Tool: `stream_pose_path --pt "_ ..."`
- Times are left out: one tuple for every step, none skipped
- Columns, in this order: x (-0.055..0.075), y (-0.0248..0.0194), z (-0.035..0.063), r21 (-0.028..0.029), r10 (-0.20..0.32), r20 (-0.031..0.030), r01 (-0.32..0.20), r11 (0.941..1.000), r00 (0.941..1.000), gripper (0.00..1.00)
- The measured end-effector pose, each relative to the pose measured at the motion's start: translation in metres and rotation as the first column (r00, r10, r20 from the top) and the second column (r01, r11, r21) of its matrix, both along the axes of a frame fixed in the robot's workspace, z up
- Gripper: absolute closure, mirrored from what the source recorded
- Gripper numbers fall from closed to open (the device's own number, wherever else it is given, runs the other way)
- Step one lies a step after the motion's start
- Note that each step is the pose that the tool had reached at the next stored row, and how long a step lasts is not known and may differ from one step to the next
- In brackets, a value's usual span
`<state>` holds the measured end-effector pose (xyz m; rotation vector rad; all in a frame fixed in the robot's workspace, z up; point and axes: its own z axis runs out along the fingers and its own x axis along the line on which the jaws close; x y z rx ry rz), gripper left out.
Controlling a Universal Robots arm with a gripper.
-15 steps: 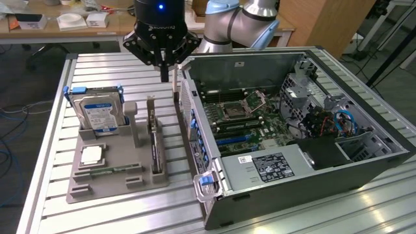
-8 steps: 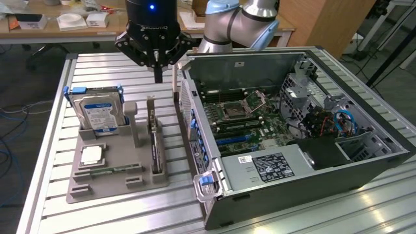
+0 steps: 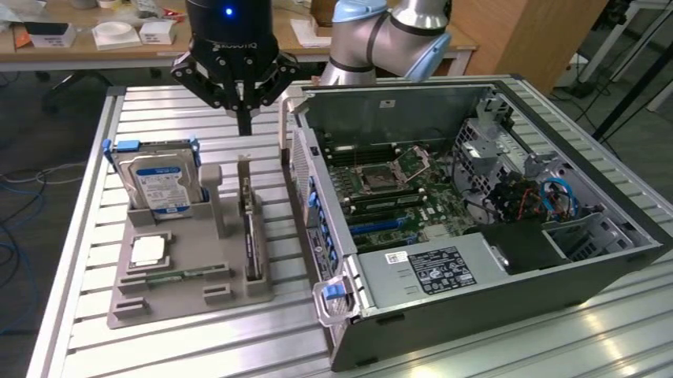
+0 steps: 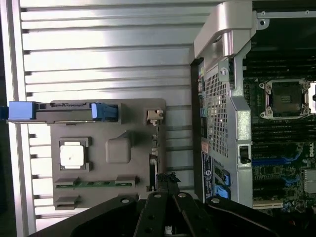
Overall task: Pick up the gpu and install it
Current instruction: 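Reach for the gpu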
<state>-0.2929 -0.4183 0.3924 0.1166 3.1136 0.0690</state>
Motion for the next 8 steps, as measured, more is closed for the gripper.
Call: stream_pose_path --pt "0.0000 0.0000 0.0000 -0.0001 0.000 -0.0001 0.000 1.0000 1.0000 0.89" --pt "0.0000 0.0000 0.0000 -0.0001 0.000 -0.0001 0.000 1.0000 1.0000 0.89" --pt "0.0000 0.0000 0.0000 -0.0001 0.000 0.0000 0.000 1.0000 1.0000 0.89" --pt "0.0000 0.0000 0.0000 -0.0001 0.000 0.0000 0.000 1.0000 1.0000 0.89" --pt "0.0000 0.0000 0.0001 -0.0001 0.000 -0.0001 0.000 1.0000 1.0000 0.89" --pt "0.0000 0.0000 0.0001 -0.0001 0.000 -0.0001 0.000 1.0000 1.0000 0.89" --pt "-0.0001 0.0000 0.0001 -0.0001 0.000 -0.0001 0.000 1.0000 1.0000 0.89" --pt "0.0000 0.0000 0.0001 -0.0001 0.000 -0.0001 0.000 1.0000 1.0000 0.89"
